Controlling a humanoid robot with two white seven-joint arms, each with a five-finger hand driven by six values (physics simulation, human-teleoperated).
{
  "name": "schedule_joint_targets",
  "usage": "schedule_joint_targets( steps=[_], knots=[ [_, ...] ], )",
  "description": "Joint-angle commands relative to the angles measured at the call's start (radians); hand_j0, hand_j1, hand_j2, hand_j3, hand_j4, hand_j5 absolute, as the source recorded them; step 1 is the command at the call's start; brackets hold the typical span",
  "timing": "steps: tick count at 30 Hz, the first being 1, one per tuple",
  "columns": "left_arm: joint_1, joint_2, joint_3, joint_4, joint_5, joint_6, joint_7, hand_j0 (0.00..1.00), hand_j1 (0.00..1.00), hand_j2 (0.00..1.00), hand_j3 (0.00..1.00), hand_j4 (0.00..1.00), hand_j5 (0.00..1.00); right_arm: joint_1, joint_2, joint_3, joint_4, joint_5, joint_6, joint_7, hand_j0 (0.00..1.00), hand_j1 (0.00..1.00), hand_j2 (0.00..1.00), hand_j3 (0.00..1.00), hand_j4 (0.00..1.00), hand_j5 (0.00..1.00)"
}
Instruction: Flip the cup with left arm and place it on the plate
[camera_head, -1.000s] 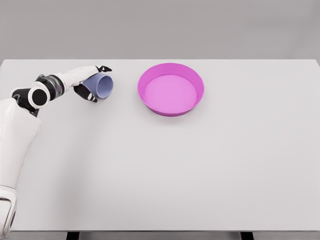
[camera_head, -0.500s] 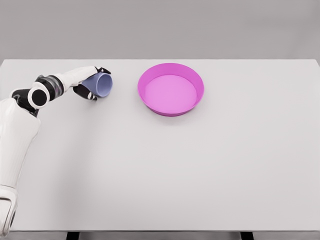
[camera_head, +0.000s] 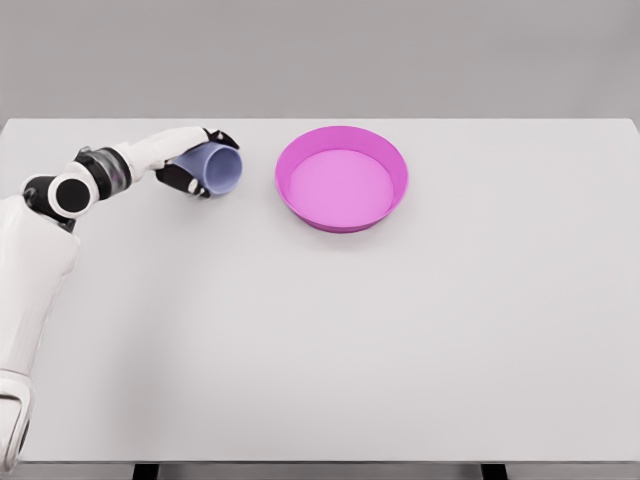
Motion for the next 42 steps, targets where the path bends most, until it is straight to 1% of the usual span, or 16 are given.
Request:
schedule_joint_targets(
  steps=[1, 3, 4, 7, 10, 11, 18, 21, 25, 26, 27, 29, 31, 34, 38, 42],
  knots=[
    [0.000, 0.002, 0.002, 0.002, 0.044, -0.020, 0.000, 0.75, 0.75, 0.75, 0.75, 0.75, 0.75, 0.000, 0.000, 0.000, 0.000, 0.000, 0.001, 0.000, 1.00, 1.00, 1.00, 1.00, 1.00, 1.00],
    [-0.008, 0.005, 0.002, 0.006, 0.093, -0.045, 0.000, 0.75, 0.75, 0.75, 0.75, 0.75, 0.75, 0.000, 0.000, 0.000, 0.000, 0.000, -0.001, 0.000, 1.00, 1.00, 1.00, 1.00, 1.00, 1.00],
    [-0.009, 0.022, 0.002, 0.008, 0.121, -0.071, 0.000, 0.75, 0.75, 0.75, 0.75, 0.75, 0.75, 0.000, 0.000, 0.000, 0.000, 0.000, 0.001, 0.000, 1.00, 1.00, 1.00, 1.00, 1.00, 1.00],
    [-0.009, 0.039, 0.002, 0.009, 0.216, -0.121, 0.000, 0.75, 0.75, 0.75, 0.75, 0.75, 0.75, 0.000, 0.000, 0.000, 0.000, 0.000, 0.001, 0.000, 1.00, 1.00, 1.00, 1.00, 1.00, 1.00],
    [-0.011, 0.041, 0.005, 0.006, 0.335, -0.172, 0.000, 0.76, 0.76, 0.76, 0.76, 0.76, 0.76, 0.000, 0.000, 0.000, 0.000, 0.000, 0.001, 0.000, 1.00, 1.00, 1.00, 1.00, 1.00, 1.00],
    [-0.020, 0.039, 0.003, 0.006, 0.361, -0.186, 0.000, 0.76, 0.76, 0.76, 0.76, 0.76, 0.76, 0.000, 0.000, 0.000, 0.000, 0.000, 0.001, 0.000, 1.00, 1.00, 1.00, 1.00, 1.00, 1.00],
    [-0.015, 0.025, 0.000, 0.000, 0.446, -0.221, 0.000, 0.76, 0.76, 0.76, 0.76, 0.76, 0.76, 0.000, 0.000, 0.000, 0.000, 0.000, 0.001, 0.000, 1.00, 1.00, 1.00, 1.00, 1.00, 1.00],
    [-0.009, 0.007, 0.000, 0.002, 0.457, -0.261, 0.000, 0.76, 0.76, 0.76, 0.76, 0.76, 0.76, 0.000, 0.000, 0.000, 0.000, 0.000, 0.001, 0.000, 1.00, 1.00, 1.00, 1.00, 1.00, 1.00],
    [-0.008, -0.022, -0.001, -0.001, 0.539, -0.278, 0.000, 0.76, 0.76, 0.76, 0.76, 0.76, 0.76, 0.000, 0.000, 0.000, 0.000, 0.000, 0.001, 0.000, 1.00, 1.00, 1.00, 1.00, 1.00, 1.00],
    [-0.006, -0.027, -0.003, -0.001, 0.549, -0.278, 0.000, 0.76, 0.76, 0.76, 0.76, 0.76, 0.76, 0.000, 0.000, 0.000, 0.000, 0.000, 0.001, 0.000, 1.00, 1.00, 1.00, 1.00, 1.00, 1.00],
    [-0.003, -0.031, -0.035, 0.000, 0.564, -0.278, 0.000, 0.77, 0.77, 0.77, 0.77, 0.77, 0.77, 0.000, 0.000, 0.000, 0.000, 0.000, 0.001, 0.000, 1.00, 1.00, 1.00, 1.00, 1.00, 1.00],
    [-0.003, -0.031, -0.093, 0.000, 0.619, -0.278, 0.000, 0.77, 0.77, 0.77, 0.77, 0.77, 0.77, 0.000, 0.000, 0.000, 0.000, 0.000, 0.001, 0.000, 1.00, 1.00, 1.00, 1.00, 1.00, 1.00],
    [0.000, -0.041, -0.100, 0.000, 0.625, -0.278, 0.000, 0.77, 0.77, 0.77, 0.77, 0.77, 0.77, 0.000, 0.000, 0.000, 0.000, 0.000, -0.001, 0.000, 1.00, 1.00, 1.00, 1.00, 1.00, 1.00],
    [0.015, -0.056, -0.098, 0.003, 0.690, -0.278, 0.000, 0.77, 0.77, 0.77, 0.77, 0.77, 0.77, 0.000, 0.000, 0.000, 0.000, 0.000, -0.001, 0.000, 1.00, 1.00, 1.00, 1.00, 1.00, 1.00],
    [0.038, -0.087, -0.097, 0.005, 0.700, -0.278, 0.000, 0.77, 0.77, 0.77, 0.77, 0.77, 0.77, 0.000, 0.000, 0.000, 0.000, 0.000, 0.001, 0.000, 1.00, 1.00, 1.00, 1.00, 1.00, 1.00],
    [0.044, -0.114, -0.095, 0.006, 0.697, -0.275, 0.000, 0.77, 0.77, 0.77, 0.77, 0.77, 0.77, 0.000, 0.000, 0.000, 0.000, 0.000, -0.001, 0.000, 1.00, 1.00, 1.00, 1.00, 1.00, 1.00]
  ],
)
